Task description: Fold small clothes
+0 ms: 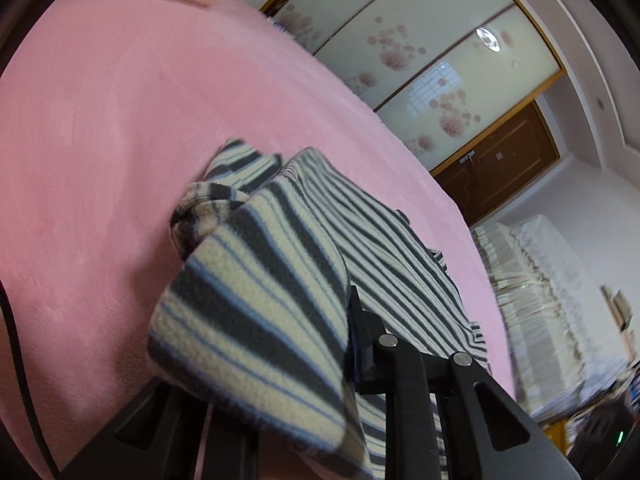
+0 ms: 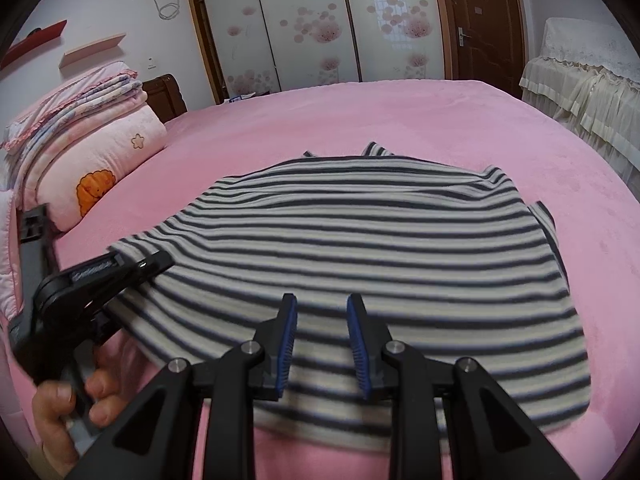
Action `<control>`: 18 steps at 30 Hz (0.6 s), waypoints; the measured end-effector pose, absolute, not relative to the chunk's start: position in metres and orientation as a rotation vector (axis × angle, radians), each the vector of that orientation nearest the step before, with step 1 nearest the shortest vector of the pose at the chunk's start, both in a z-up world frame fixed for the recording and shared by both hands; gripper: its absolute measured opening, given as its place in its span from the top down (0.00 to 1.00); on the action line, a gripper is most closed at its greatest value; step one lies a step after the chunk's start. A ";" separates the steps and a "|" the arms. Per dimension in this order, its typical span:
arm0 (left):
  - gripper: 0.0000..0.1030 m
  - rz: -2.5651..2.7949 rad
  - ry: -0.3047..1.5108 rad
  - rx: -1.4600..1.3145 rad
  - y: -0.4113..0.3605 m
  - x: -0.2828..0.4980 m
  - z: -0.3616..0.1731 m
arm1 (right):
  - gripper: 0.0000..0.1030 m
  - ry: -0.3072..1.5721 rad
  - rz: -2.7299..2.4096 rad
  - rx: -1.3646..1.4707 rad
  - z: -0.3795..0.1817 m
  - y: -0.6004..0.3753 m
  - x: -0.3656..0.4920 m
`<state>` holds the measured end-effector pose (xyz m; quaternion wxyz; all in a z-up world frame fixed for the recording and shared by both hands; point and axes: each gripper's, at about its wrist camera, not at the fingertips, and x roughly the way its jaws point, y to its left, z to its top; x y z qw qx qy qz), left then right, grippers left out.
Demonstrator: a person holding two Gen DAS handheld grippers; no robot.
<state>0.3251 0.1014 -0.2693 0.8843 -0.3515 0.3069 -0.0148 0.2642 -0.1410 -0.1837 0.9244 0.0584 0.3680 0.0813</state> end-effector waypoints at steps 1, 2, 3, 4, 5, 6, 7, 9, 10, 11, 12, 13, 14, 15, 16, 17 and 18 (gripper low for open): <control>0.83 -0.029 0.632 -0.709 0.098 0.325 -0.264 | 0.75 0.760 0.161 0.123 -0.184 -0.142 0.272; 0.83 -0.026 0.625 -0.689 0.094 0.326 -0.259 | 0.75 0.763 0.161 0.131 -0.184 -0.142 0.278; 0.83 -0.022 0.619 -0.666 0.091 0.327 -0.253 | 0.75 0.763 0.161 0.144 -0.184 -0.143 0.285; 0.83 -0.018 0.615 -0.643 0.088 0.327 -0.250 | 0.75 0.761 0.156 0.150 -0.184 -0.144 0.292; 0.83 -0.015 0.613 -0.628 0.086 0.327 -0.246 | 0.75 0.758 0.149 0.150 -0.184 -0.144 0.299; 0.83 -0.011 0.611 -0.614 0.083 0.327 -0.243 | 0.75 0.756 0.140 0.145 -0.184 -0.144 0.307; 0.83 -0.005 0.609 -0.603 0.082 0.328 -0.240 | 0.75 0.762 0.130 0.136 -0.185 -0.143 0.315; 0.83 0.007 0.608 -0.583 0.077 0.327 -0.235 | 0.77 0.778 0.128 0.133 -0.189 -0.142 0.328; 0.83 0.011 0.608 -0.578 0.076 0.328 -0.234 | 0.78 0.794 0.132 0.138 -0.193 -0.141 0.335; 0.83 0.016 0.608 -0.573 0.075 0.328 -0.232 | 0.78 0.819 0.142 0.145 -0.199 -0.140 0.341; 0.83 0.021 0.608 -0.569 0.073 0.327 -0.229 | 0.79 0.845 0.147 0.148 -0.205 -0.138 0.345; 0.83 0.025 0.607 -0.565 0.073 0.327 -0.228 | 0.79 0.885 0.151 0.150 -0.214 -0.136 0.350; 0.83 0.028 0.606 -0.559 0.072 0.328 -0.228 | 0.79 0.914 0.153 0.145 -0.221 -0.135 0.353; 0.83 0.031 0.609 -0.551 0.071 0.329 -0.226 | 0.79 0.938 0.151 0.121 -0.228 -0.132 0.355; 0.83 0.036 0.612 -0.541 0.069 0.329 -0.226 | 0.79 0.941 0.148 0.107 -0.229 -0.130 0.355; 0.83 0.042 0.614 -0.532 0.068 0.329 -0.225 | 0.79 0.940 0.146 0.106 -0.228 -0.130 0.354; 0.83 0.046 0.614 -0.519 0.066 0.329 -0.224 | 0.79 0.937 0.147 0.114 -0.225 -0.131 0.353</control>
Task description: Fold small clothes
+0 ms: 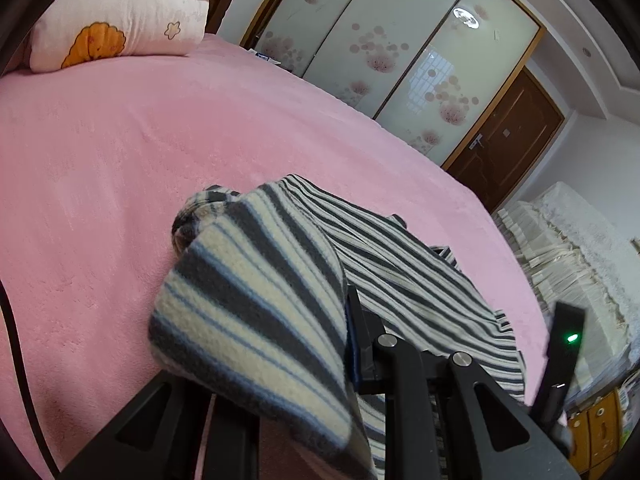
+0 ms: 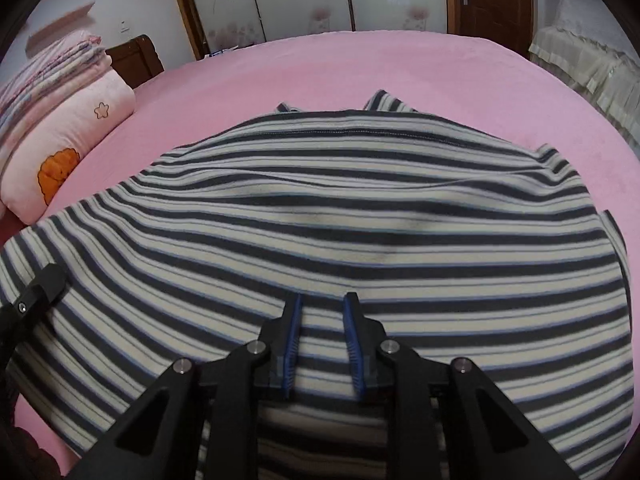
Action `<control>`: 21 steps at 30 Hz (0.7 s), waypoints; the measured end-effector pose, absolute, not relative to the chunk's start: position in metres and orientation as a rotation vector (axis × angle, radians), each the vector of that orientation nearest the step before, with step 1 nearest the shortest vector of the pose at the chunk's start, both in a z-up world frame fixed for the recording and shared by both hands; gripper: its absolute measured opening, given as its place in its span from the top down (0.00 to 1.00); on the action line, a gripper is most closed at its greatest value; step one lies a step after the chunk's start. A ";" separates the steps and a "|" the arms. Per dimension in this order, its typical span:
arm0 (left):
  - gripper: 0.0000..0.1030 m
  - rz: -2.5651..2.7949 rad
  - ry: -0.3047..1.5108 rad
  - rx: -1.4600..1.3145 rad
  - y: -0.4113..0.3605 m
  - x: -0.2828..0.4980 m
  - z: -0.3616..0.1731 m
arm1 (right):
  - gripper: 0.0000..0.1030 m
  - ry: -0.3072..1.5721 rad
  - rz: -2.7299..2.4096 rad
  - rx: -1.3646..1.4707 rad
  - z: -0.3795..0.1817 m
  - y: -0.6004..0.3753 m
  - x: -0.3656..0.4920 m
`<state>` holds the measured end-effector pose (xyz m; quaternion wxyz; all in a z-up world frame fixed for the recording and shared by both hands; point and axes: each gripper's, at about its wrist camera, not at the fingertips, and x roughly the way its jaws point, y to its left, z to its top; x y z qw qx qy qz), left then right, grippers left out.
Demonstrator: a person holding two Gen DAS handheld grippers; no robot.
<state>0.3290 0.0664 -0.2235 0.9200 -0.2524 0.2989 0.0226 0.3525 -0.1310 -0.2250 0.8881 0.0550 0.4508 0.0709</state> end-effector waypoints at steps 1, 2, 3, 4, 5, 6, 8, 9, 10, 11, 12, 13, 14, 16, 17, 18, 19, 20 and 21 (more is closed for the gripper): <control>0.83 0.051 0.616 -0.506 0.065 0.329 -0.223 | 0.79 0.931 0.154 0.131 -0.221 -0.133 0.351; 0.83 0.058 0.618 -0.493 0.063 0.329 -0.221 | 0.79 0.921 0.170 0.163 -0.217 -0.138 0.347; 0.83 0.062 0.621 -0.478 0.061 0.329 -0.220 | 0.79 0.916 0.178 0.183 -0.214 -0.142 0.344; 0.83 0.067 0.623 -0.463 0.059 0.330 -0.217 | 0.79 0.909 0.185 0.201 -0.211 -0.146 0.340; 0.83 0.072 0.624 -0.442 0.055 0.331 -0.213 | 0.79 0.898 0.190 0.218 -0.208 -0.151 0.334; 0.83 0.078 0.626 -0.407 0.049 0.334 -0.208 | 0.79 0.889 0.194 0.231 -0.206 -0.157 0.328; 0.83 0.089 0.633 -0.317 0.031 0.340 -0.197 | 0.79 0.879 0.199 0.254 -0.203 -0.171 0.315; 0.83 0.090 0.632 -0.279 0.023 0.342 -0.193 | 0.79 0.874 0.198 0.263 -0.201 -0.178 0.310; 0.83 0.091 0.631 -0.236 0.014 0.345 -0.188 | 0.79 0.868 0.195 0.274 -0.199 -0.188 0.303; 0.83 0.088 0.627 -0.189 0.000 0.348 -0.182 | 0.79 0.861 0.207 0.289 -0.197 -0.197 0.298; 0.83 0.082 0.624 -0.157 -0.013 0.352 -0.178 | 0.79 0.850 0.200 0.304 -0.195 -0.210 0.291; 0.83 0.070 0.622 -0.118 -0.029 0.356 -0.173 | 0.79 0.842 0.191 0.319 -0.193 -0.222 0.285; 0.83 0.050 0.614 -0.078 -0.049 0.358 -0.167 | 0.79 0.833 0.178 0.335 -0.192 -0.236 0.278; 0.83 0.005 0.603 -0.017 -0.082 0.362 -0.159 | 0.79 0.811 0.144 0.369 -0.186 -0.267 0.265; 0.83 -0.030 0.596 0.015 -0.102 0.361 -0.156 | 0.79 0.803 0.125 0.377 -0.183 -0.278 0.260; 0.83 -0.081 0.592 0.051 -0.126 0.360 -0.155 | 0.79 0.794 0.100 0.383 -0.181 -0.292 0.254; 0.83 -0.128 0.589 0.082 -0.147 0.358 -0.155 | 0.79 0.787 0.078 0.389 -0.180 -0.305 0.248; 0.84 -0.187 0.590 0.117 -0.168 0.354 -0.157 | 0.79 0.778 0.055 0.394 -0.179 -0.319 0.242; 0.84 -0.253 0.592 0.162 -0.193 0.348 -0.161 | 0.79 0.769 0.030 0.394 -0.177 -0.332 0.235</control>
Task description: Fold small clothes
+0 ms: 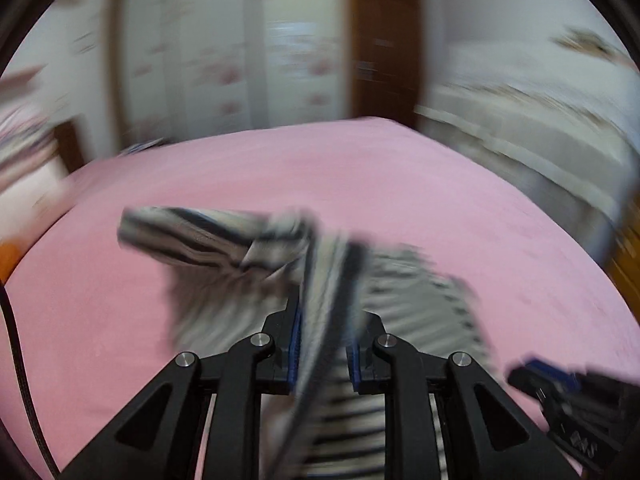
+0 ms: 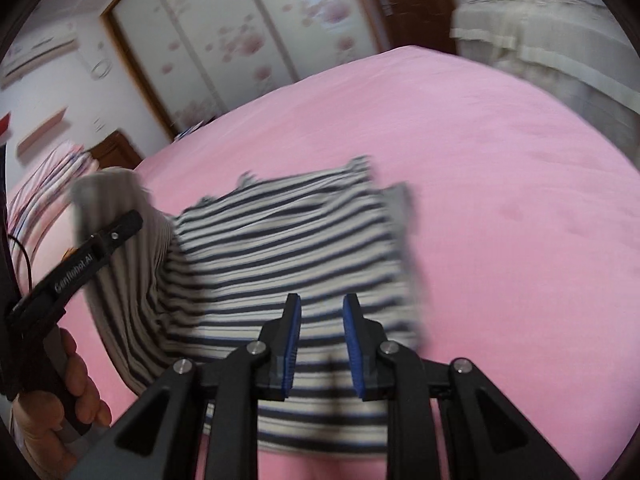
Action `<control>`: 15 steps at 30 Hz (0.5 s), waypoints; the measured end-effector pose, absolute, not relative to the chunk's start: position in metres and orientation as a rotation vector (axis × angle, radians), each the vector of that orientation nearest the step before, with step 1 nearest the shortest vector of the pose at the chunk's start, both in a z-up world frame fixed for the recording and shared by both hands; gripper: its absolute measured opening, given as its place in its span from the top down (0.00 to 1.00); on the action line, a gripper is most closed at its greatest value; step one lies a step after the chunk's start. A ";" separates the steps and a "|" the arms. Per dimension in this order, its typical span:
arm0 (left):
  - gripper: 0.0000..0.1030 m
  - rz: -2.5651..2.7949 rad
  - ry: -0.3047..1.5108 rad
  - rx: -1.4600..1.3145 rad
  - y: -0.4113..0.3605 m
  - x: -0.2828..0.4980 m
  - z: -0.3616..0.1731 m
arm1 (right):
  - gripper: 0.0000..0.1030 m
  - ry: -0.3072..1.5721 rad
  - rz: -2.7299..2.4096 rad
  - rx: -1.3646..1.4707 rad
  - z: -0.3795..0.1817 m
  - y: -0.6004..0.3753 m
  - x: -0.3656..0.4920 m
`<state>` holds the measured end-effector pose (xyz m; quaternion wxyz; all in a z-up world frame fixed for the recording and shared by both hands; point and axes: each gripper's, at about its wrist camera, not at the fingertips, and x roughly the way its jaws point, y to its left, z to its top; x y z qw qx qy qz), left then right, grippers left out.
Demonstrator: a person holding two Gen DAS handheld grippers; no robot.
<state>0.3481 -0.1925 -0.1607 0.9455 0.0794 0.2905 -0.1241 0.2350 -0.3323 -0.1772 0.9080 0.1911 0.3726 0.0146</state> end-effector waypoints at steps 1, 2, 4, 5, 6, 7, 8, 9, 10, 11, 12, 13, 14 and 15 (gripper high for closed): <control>0.84 -0.307 0.594 0.225 -0.218 0.340 -0.168 | 0.79 0.765 0.007 0.393 -0.177 -0.343 0.230; 0.84 -0.369 0.600 0.296 -0.241 0.331 -0.178 | 0.79 0.762 -0.018 0.393 -0.178 -0.356 0.223; 0.84 -0.450 0.620 0.402 -0.273 0.315 -0.196 | 0.79 0.758 -0.056 0.402 -0.180 -0.376 0.214; 0.84 -0.481 0.624 0.448 -0.285 0.306 -0.207 | 0.79 0.757 -0.070 0.408 -0.182 -0.386 0.209; 0.84 -0.516 0.635 0.491 -0.296 0.297 -0.218 | 0.79 0.760 -0.087 0.413 -0.185 -0.394 0.206; 0.84 -0.535 0.641 0.520 -0.302 0.288 -0.227 | 0.79 0.767 -0.099 0.414 -0.188 -0.399 0.203; 0.84 -0.549 0.646 0.532 -0.305 0.281 -0.234 | 0.79 0.772 -0.107 0.416 -0.191 -0.404 0.201; 0.84 -0.558 0.651 0.531 -0.306 0.277 -0.236 | 0.79 0.775 -0.108 0.419 -0.194 -0.407 0.199; 0.84 -0.562 0.658 0.516 -0.303 0.273 -0.238 | 0.79 0.777 -0.105 0.421 -0.195 -0.408 0.198; 0.84 -0.563 0.665 0.490 -0.299 0.271 -0.236 | 0.79 0.778 -0.100 0.422 -0.195 -0.409 0.197; 0.83 -0.562 0.669 0.468 -0.295 0.270 -0.235 | 0.79 0.779 -0.092 0.423 -0.195 -0.408 0.198; 0.82 -0.553 0.672 0.441 -0.291 0.272 -0.233 | 0.79 0.779 -0.081 0.421 -0.195 -0.406 0.199; 0.79 -0.539 0.671 0.415 -0.281 0.272 -0.229 | 0.79 0.779 -0.074 0.416 -0.194 -0.405 0.201; 0.75 -0.523 0.671 0.384 -0.271 0.272 -0.225 | 0.79 0.776 -0.066 0.408 -0.193 -0.401 0.203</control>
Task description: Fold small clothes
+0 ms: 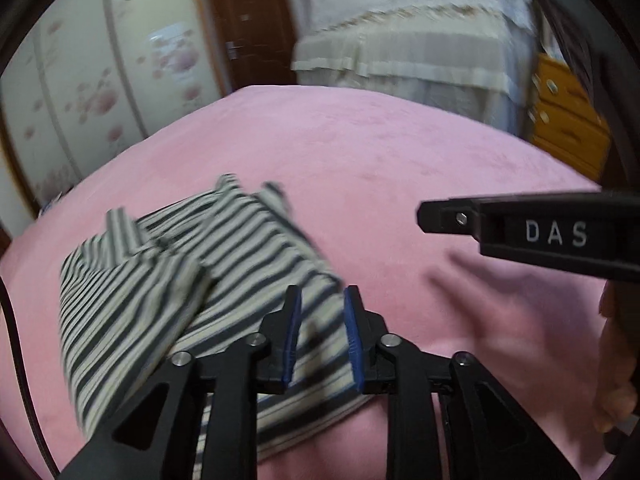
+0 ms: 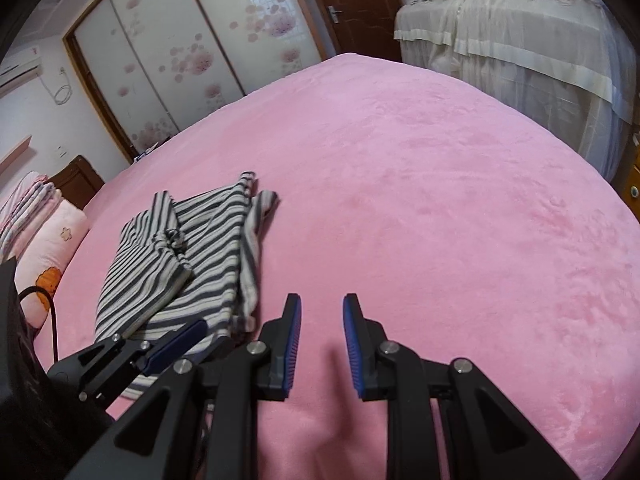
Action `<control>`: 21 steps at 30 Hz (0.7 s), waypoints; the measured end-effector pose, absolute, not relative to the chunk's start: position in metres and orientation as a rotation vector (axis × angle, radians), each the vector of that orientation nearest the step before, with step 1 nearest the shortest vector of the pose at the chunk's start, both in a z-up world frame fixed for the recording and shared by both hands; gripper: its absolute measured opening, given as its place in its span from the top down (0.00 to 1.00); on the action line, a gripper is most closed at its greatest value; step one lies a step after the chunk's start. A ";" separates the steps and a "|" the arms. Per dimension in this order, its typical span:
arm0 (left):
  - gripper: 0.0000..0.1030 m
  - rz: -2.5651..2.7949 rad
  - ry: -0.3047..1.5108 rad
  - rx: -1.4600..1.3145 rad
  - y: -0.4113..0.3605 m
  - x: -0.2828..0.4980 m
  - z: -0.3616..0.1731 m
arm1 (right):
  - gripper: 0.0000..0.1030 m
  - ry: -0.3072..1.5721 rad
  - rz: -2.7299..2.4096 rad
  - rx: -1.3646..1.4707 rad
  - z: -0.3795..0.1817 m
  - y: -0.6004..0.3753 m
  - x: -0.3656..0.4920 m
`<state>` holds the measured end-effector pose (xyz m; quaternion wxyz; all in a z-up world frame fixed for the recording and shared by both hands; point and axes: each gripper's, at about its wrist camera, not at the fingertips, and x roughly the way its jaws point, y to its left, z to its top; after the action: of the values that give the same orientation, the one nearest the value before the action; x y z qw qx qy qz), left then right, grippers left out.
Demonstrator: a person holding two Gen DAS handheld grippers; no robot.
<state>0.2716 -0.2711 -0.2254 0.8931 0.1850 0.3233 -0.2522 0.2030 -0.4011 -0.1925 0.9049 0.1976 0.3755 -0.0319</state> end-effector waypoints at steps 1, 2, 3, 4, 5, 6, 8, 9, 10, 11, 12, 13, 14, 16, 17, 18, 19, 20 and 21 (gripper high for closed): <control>0.73 -0.507 0.672 0.361 -0.262 0.273 -0.221 | 0.79 0.772 -0.054 0.400 -0.191 -0.396 0.205; 0.70 -0.483 0.672 0.349 -0.252 0.275 -0.217 | 0.79 0.771 -0.042 0.395 -0.189 -0.392 0.207; 0.62 -0.456 0.669 0.343 -0.244 0.279 -0.212 | 0.79 0.772 -0.027 0.389 -0.187 -0.387 0.210; 0.58 -0.421 0.661 0.336 -0.234 0.279 -0.209 | 0.79 0.773 -0.008 0.381 -0.184 -0.380 0.213; 0.46 -0.388 0.652 0.328 -0.225 0.281 -0.206 | 0.79 0.773 0.008 0.376 -0.183 -0.375 0.216; 0.39 -0.339 0.636 0.310 -0.212 0.281 -0.202 | 0.79 0.775 0.029 0.369 -0.181 -0.368 0.221; 0.34 -0.256 0.608 0.271 -0.185 0.279 -0.195 | 0.79 0.783 0.072 0.361 -0.179 -0.356 0.230; 0.32 -0.216 0.602 0.252 -0.173 0.279 -0.194 | 0.79 0.792 0.104 0.357 -0.178 -0.348 0.237; 0.32 -0.178 0.599 0.225 -0.160 0.278 -0.193 | 0.77 0.808 0.137 0.353 -0.178 -0.339 0.246; 0.31 -0.141 0.599 0.195 -0.146 0.278 -0.193 | 0.73 0.820 0.161 0.352 -0.180 -0.333 0.252; 0.30 -0.118 0.602 0.174 -0.137 0.278 -0.194 | 0.72 0.835 0.199 0.353 -0.181 -0.326 0.261; 0.29 -0.096 0.605 0.149 -0.127 0.277 -0.197 | 0.69 0.849 0.233 0.356 -0.183 -0.319 0.268; 0.29 -0.067 0.607 0.123 -0.115 0.276 -0.201 | 0.68 0.865 0.258 0.359 -0.185 -0.313 0.276; 0.29 -0.042 0.620 0.096 -0.103 0.277 -0.208 | 0.68 0.901 0.290 0.367 -0.191 -0.301 0.292; 0.29 -0.038 0.632 0.076 -0.097 0.278 -0.212 | 0.68 0.923 0.304 0.377 -0.196 -0.297 0.302; 0.29 -0.045 0.643 0.061 -0.094 0.280 -0.215 | 0.68 0.936 0.315 0.386 -0.199 -0.296 0.307; 0.29 -0.054 0.653 0.045 -0.091 0.282 -0.218 | 0.68 0.951 0.322 0.397 -0.203 -0.295 0.313; 0.29 -0.060 0.657 0.034 -0.090 0.283 -0.221 | 0.67 0.972 0.321 0.413 -0.209 -0.294 0.321; 0.29 -0.066 0.658 0.029 -0.091 0.282 -0.224 | 0.66 0.986 0.321 0.424 -0.213 -0.294 0.326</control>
<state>0.2816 -0.0910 -0.2241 0.9458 0.0142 0.3228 -0.0325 0.3258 -0.2941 -0.2131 0.8472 0.2010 0.4676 0.1524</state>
